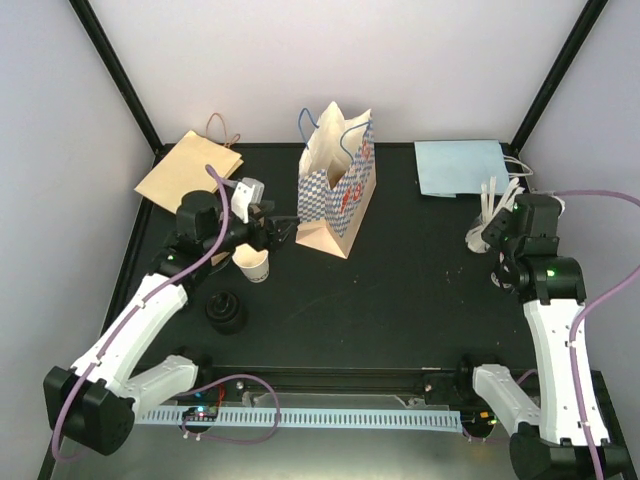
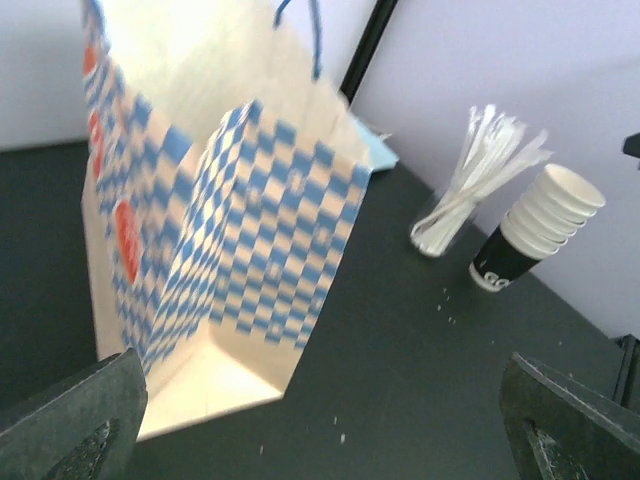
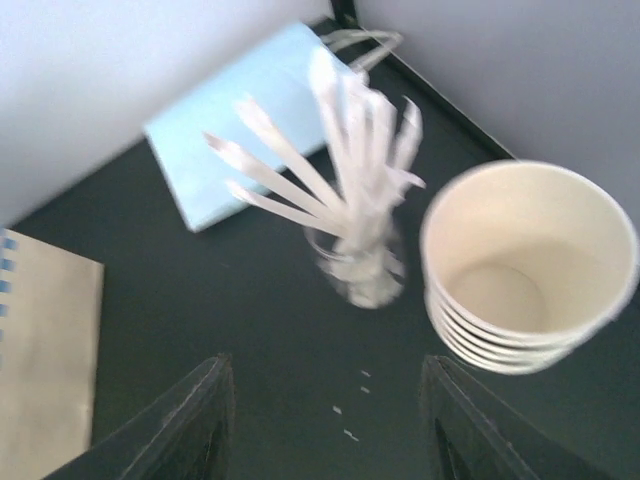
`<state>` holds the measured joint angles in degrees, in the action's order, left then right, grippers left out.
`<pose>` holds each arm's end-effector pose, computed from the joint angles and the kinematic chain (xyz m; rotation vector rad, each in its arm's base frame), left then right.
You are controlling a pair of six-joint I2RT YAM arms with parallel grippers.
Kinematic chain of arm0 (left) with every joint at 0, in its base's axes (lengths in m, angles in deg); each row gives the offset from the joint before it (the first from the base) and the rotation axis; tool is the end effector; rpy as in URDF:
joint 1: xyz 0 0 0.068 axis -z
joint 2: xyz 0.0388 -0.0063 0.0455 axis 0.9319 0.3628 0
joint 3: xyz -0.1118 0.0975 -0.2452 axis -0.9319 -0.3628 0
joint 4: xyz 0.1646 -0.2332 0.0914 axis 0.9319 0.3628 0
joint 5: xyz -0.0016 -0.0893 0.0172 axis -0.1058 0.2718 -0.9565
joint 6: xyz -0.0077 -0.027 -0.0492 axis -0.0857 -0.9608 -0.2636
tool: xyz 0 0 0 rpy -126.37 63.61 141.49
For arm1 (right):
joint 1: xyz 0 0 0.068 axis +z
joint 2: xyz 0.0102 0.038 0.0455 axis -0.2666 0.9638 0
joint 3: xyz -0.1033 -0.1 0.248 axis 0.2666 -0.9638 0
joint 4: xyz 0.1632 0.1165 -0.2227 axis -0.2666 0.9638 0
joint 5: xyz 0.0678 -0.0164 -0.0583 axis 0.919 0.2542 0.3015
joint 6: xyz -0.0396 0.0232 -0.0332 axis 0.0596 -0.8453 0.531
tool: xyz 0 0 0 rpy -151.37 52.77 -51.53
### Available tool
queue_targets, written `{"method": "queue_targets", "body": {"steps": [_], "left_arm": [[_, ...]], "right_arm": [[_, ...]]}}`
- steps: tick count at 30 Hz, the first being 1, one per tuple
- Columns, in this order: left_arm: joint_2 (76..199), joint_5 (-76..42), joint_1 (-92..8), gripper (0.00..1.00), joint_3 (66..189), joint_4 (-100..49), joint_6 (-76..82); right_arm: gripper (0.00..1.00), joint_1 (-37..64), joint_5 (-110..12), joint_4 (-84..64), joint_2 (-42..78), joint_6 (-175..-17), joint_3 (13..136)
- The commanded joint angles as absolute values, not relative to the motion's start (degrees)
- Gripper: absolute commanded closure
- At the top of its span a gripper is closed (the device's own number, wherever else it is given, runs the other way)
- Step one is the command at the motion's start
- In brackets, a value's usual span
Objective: Pack the takeout coffee
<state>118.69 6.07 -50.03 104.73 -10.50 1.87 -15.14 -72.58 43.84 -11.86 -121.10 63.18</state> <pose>0.2395 -0.1029 0.3308 0.4837 1.9144 -0.8870 0.1935 -0.0101 0.3810 0.7547 2.1257 -0.0287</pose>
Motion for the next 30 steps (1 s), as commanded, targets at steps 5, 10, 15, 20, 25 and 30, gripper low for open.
{"method": "queue_targets", "body": {"steps": [5,10,15,20,25,30], "left_arm": [[122.73,6.21,-43.64,0.01,102.55,-40.51,7.46],[130.89,5.32,-39.99,0.01,106.0,-45.5,10.82],[137.88,5.56,-38.37,0.01,110.0,-48.27,12.79],[145.31,3.26,-35.04,0.01,116.03,-44.25,23.24],[150.47,3.81,-34.18,0.01,119.98,-45.65,25.49],[154.96,3.02,-33.79,0.01,124.57,-44.09,26.23]], "right_arm": [[0.44,-15.4,-69.31,41.02,-12.16,-120.06,67.08],[0.41,-15.42,-70.46,43.88,-14.67,-117.75,66.85],[0.4,-15.38,-69.14,45.13,-16.64,-117.87,65.58],[0.39,-15.37,-69.53,45.75,-15.79,-117.78,66.07],[0.39,-15.38,-71.06,47.16,-14.27,-117.63,68.5],[0.38,-15.38,-72.43,47.98,-14.1,-117.68,68.98]]}}
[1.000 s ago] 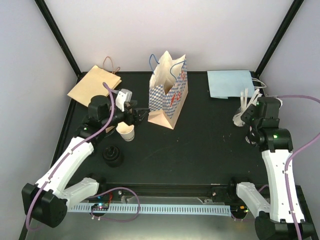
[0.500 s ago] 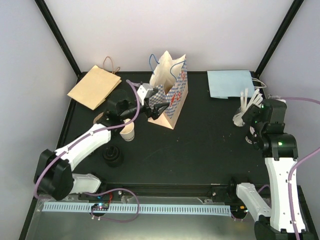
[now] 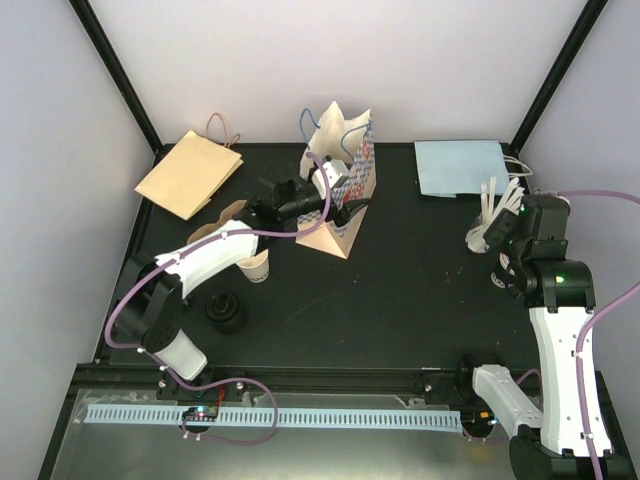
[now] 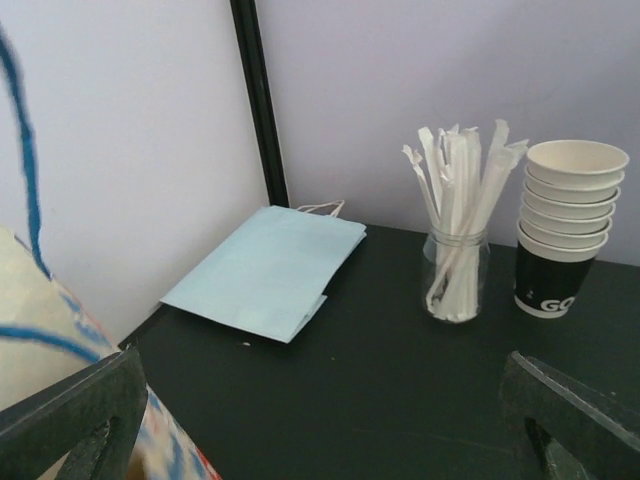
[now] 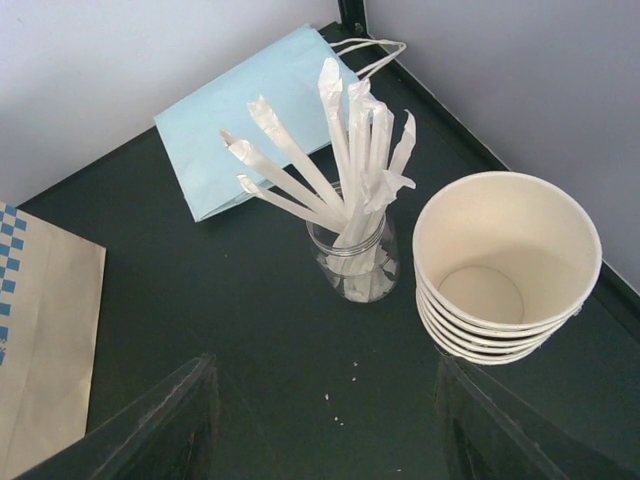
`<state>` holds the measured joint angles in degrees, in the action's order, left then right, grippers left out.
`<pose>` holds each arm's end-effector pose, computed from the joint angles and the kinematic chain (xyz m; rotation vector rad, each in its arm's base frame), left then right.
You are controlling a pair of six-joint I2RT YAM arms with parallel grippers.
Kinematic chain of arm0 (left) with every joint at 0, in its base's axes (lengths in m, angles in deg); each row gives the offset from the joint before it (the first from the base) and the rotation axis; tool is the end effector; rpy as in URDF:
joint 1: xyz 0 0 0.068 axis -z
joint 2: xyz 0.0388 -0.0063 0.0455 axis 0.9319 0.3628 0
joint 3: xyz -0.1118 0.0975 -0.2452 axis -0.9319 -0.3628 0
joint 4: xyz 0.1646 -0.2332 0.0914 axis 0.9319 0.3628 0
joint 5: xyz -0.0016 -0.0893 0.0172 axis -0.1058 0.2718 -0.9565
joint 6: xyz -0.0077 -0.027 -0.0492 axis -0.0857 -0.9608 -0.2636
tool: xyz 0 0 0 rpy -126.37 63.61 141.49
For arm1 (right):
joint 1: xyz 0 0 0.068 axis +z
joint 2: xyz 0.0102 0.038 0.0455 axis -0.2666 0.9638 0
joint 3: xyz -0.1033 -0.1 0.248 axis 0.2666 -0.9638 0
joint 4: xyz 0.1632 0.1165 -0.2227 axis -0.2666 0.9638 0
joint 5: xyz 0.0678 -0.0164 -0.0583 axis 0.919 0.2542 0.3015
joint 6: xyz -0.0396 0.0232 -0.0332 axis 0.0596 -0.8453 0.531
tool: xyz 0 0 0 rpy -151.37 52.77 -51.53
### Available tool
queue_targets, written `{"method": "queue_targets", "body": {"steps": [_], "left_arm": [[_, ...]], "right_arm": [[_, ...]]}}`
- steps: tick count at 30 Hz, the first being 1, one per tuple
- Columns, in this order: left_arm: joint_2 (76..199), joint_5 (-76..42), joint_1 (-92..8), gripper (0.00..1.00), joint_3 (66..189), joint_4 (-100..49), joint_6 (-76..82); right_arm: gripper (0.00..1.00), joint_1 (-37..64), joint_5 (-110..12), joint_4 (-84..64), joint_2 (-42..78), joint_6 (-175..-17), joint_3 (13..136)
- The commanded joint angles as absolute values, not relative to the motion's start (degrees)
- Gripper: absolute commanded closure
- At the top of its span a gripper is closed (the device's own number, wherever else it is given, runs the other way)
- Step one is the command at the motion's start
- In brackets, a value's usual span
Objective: Pack the takeout coffee
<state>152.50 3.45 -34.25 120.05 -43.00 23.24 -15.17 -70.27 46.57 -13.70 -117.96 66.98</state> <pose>0.3305 -0.2502 0.3081 0.9806 1.4201 -0.7542 0.1771 -0.0087 0.4047 0.6731 2.1117 0.0039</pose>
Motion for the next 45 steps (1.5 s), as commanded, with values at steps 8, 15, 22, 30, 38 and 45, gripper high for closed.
{"method": "queue_targets", "body": {"steps": [8,15,22,30,38,45], "left_arm": [[149.94,1.6,-33.09,0.01,120.36,-47.23,23.39],[140.02,-1.65,-32.84,0.01,112.7,-45.24,19.0],[130.39,-3.85,-32.9,0.01,107.03,-41.48,13.02],[124.89,-4.78,-32.82,0.01,105.28,-33.2,8.78],[122.35,-4.29,-32.78,0.01,102.73,-31.84,6.4],[120.72,-2.71,-32.56,0.01,101.09,-33.69,1.51]], "right_arm": [[0.38,-15.4,-73.18,48.38,-14.33,-117.54,68.88],[0.37,-15.41,-73.86,50.05,-14.06,-117.29,68.42],[0.36,-15.44,-75.8,52.68,-12.67,-117.54,67.71],[0.49,-15.38,-81.85,57.82,-3.83,-117.3,69.1],[0.51,-15.56,-84.02,56.18,3.37,-115.09,71.27],[0.51,-15.67,-85.77,52.71,7.34,-110.76,72.15]]}}
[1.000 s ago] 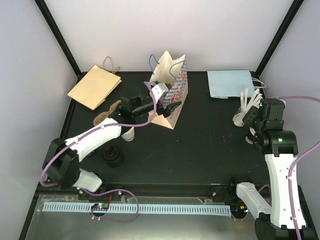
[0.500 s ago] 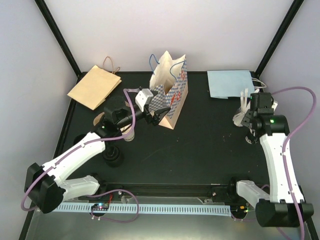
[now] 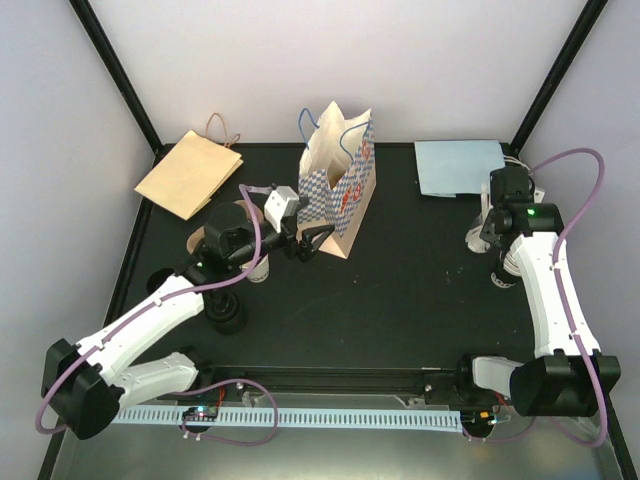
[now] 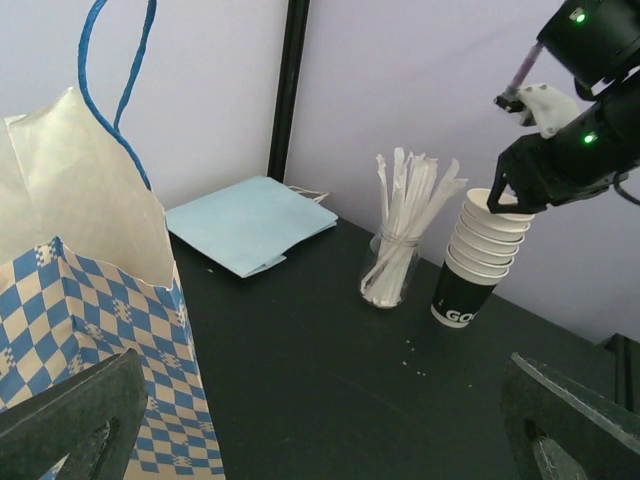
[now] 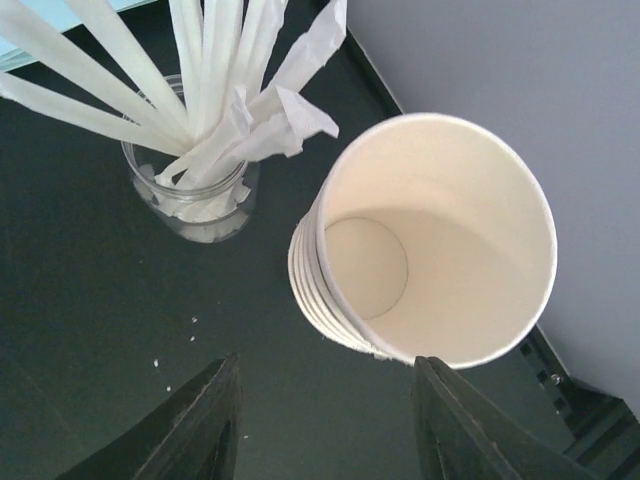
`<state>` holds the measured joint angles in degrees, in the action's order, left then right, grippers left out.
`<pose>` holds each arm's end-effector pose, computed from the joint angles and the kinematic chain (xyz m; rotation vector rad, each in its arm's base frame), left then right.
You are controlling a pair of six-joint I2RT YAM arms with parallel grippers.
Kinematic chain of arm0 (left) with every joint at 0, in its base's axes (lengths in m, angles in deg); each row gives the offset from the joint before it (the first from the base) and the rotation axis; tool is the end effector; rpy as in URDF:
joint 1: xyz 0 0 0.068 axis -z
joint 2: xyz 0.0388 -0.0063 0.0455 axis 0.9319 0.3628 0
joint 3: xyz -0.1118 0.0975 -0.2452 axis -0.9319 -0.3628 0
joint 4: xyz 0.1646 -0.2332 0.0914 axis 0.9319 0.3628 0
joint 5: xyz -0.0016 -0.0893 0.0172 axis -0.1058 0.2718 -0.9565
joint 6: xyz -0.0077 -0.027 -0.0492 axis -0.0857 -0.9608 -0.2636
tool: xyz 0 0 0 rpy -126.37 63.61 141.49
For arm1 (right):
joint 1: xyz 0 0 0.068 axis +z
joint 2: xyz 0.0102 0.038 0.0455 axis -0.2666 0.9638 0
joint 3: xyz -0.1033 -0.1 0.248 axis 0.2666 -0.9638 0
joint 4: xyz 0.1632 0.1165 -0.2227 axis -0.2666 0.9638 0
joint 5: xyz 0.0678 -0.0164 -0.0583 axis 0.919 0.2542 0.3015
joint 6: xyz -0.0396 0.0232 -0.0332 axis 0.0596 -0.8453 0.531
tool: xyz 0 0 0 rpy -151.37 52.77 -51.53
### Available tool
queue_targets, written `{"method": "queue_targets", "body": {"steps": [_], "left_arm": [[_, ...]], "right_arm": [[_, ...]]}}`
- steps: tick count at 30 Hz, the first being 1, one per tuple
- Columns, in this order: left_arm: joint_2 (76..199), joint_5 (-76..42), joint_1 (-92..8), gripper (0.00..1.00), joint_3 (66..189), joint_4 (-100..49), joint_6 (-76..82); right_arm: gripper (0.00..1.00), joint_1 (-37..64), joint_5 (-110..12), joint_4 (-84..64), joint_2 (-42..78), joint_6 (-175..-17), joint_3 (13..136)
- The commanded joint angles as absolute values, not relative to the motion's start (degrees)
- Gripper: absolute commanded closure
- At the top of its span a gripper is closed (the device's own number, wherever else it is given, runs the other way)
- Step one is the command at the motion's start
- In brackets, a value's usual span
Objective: Pack the takeout coffee
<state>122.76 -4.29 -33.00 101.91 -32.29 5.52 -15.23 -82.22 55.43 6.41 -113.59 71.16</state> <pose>0.2244 -0.1790 0.3329 0.6810 1.6009 -0.8857 0.2536 -0.0164 0.3517 0.6739 2.4700 -0.4475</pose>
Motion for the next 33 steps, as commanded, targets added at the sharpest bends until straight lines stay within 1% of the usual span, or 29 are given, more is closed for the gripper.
{"method": "queue_targets", "body": {"steps": [1,7,9,11,14,17,21,22,23,24,27,28,33], "left_arm": [[120.62,-2.77,-32.36,0.01,100.91,-33.77,0.98],[119.01,-4.56,-31.56,0.01,99.4,-33.64,-2.48],[118.33,-5.45,-31.36,0.01,98.2,-34.6,-3.97],[117.7,-6.08,-31.34,0.01,96.89,-36.13,-5.02],[117.86,-8.6,-31.23,0.01,95.34,-37.92,-6.12],[118.26,-8.9,-31.28,0.01,96.7,-35.01,-4.15],[118.17,-7.62,-31.2,0.01,97.26,-34.55,-4.18],[118.33,-7.15,-31.27,0.01,97.26,-34.78,-4.34],[118.55,-6.84,-31.26,0.01,97.4,-34.78,-4.42],[118.77,-6.53,-31.27,0.01,97.55,-34.66,-4.53],[119.28,-6.4,-31.27,0.01,98.0,-34.01,-4.31],[119.43,-6.45,-31.23,0.01,98.09,-33.94,-4.21],[119.9,-6.3,-31.28,0.01,99.04,-33.39,-3.77]], "right_arm": [[0.51,-15.65,-86.3,52.07,7.5,-110.44,71.92],[0.51,-16.47,-86.3,50.09,9.0,-109.51,70.62],[0.52,-16.6,-86.87,49.23,9.3,-109.5,70.34],[0.58,-16.78,-86.95,47.74,9.6,-109.15,70.0],[0.58,-17.19,-86.41,47.1,10.89,-109.34,70.78],[0.58,-17.69,-86.12,46.75,11.82,-109.57,70.59],[0.59,-19.67,-80.96,44.66,12.23,-109.99,68.66],[0.63,-20.02,-79.74,44.32,12.53,-110.06,68.33],[0.65,-20.22,-79.09,44.22,12.97,-110.14,68.2],[0.69,-20.36,-78.8,44.19,13.41,-110.34,68.09],[0.87,-20.77,-77.5,44.47,13.97,-110.22,68.92],[0.9,-20.72,-77.84,44.76,13.95,-110.17,69.3],[0.92,-20.7,-80.77,45.96,11.61,-109.91,69.55]]}}
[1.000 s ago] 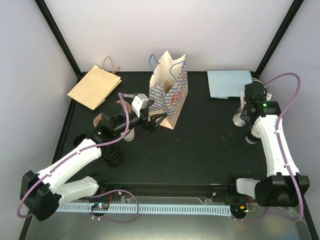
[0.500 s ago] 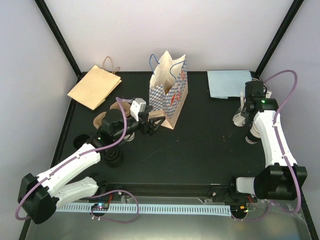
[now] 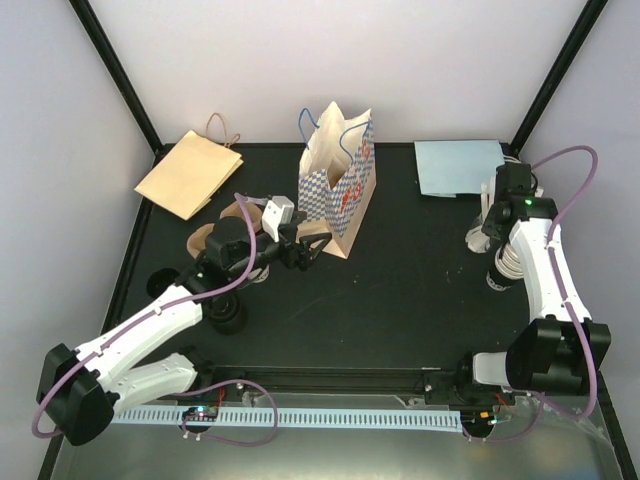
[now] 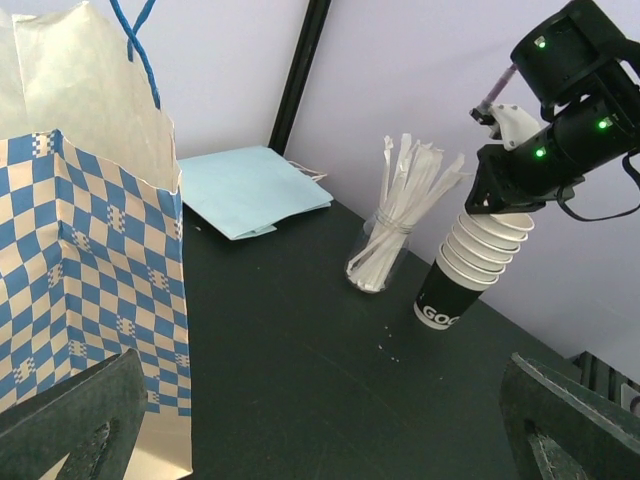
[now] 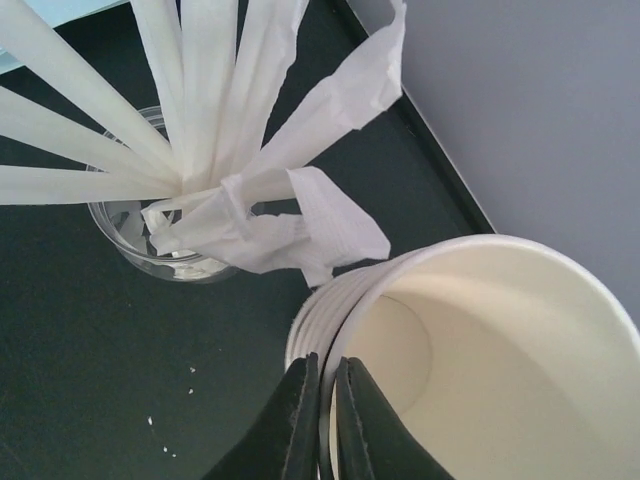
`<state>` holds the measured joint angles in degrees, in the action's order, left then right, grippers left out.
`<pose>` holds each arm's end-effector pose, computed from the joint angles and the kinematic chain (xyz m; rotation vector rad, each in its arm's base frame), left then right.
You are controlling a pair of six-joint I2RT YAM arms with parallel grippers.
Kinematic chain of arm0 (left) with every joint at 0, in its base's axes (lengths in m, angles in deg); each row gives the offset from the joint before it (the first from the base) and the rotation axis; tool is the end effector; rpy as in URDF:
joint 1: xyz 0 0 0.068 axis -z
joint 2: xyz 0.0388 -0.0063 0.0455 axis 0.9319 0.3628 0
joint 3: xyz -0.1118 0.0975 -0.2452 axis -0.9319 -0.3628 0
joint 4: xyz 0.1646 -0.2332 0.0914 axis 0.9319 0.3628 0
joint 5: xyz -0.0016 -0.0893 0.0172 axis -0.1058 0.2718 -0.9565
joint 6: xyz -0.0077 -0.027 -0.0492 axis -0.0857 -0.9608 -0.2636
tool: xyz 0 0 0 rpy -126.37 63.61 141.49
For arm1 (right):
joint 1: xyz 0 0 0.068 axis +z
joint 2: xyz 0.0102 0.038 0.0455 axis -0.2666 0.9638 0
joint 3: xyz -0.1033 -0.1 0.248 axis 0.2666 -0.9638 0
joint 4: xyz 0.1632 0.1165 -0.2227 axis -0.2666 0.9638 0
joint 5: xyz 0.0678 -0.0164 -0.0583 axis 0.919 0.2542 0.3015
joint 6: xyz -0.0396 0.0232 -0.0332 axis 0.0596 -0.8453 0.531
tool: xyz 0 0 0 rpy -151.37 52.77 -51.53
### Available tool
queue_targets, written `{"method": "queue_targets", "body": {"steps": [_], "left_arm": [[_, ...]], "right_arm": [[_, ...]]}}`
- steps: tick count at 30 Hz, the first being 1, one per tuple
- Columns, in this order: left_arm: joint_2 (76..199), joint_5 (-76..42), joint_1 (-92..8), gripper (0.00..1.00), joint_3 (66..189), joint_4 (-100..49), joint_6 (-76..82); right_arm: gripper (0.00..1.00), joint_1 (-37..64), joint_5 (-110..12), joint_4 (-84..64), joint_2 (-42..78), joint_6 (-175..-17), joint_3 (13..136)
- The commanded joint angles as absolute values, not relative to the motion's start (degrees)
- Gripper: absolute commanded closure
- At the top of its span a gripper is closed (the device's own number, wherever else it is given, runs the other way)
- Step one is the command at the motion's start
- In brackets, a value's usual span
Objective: Pack the takeout coffee
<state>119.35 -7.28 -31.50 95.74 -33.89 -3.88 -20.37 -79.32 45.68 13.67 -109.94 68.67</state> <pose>0.2091 -0.1744 0.3081 0.5377 1.6985 -0.9786 0.2939 -0.0409 0.3124 0.6995 2.4982 -0.4404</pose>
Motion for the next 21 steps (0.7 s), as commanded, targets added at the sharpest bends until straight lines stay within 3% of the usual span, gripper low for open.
{"method": "queue_targets", "body": {"steps": [1,5,12,21], "left_arm": [[120.06,-6.3,-31.27,0.01,99.28,-33.25,-3.65],[120.66,-6.25,-31.23,0.01,99.94,-32.47,-3.26],[120.96,-6.38,-31.21,0.01,100.14,-32.2,-2.71],[122.2,-5.76,-31.19,0.01,102.33,-29.59,-2.54]], "right_arm": [[0.94,-20.72,-80.68,46.36,11.07,-110.2,69.55],[0.99,-20.66,-74.99,47.16,9.27,-110.61,69.94],[0.98,-20.63,-63.83,49.24,9.0,-110.01,72.71],[0.97,-19.84,-68.64,54.48,9.8,-110.02,78.1]]}}
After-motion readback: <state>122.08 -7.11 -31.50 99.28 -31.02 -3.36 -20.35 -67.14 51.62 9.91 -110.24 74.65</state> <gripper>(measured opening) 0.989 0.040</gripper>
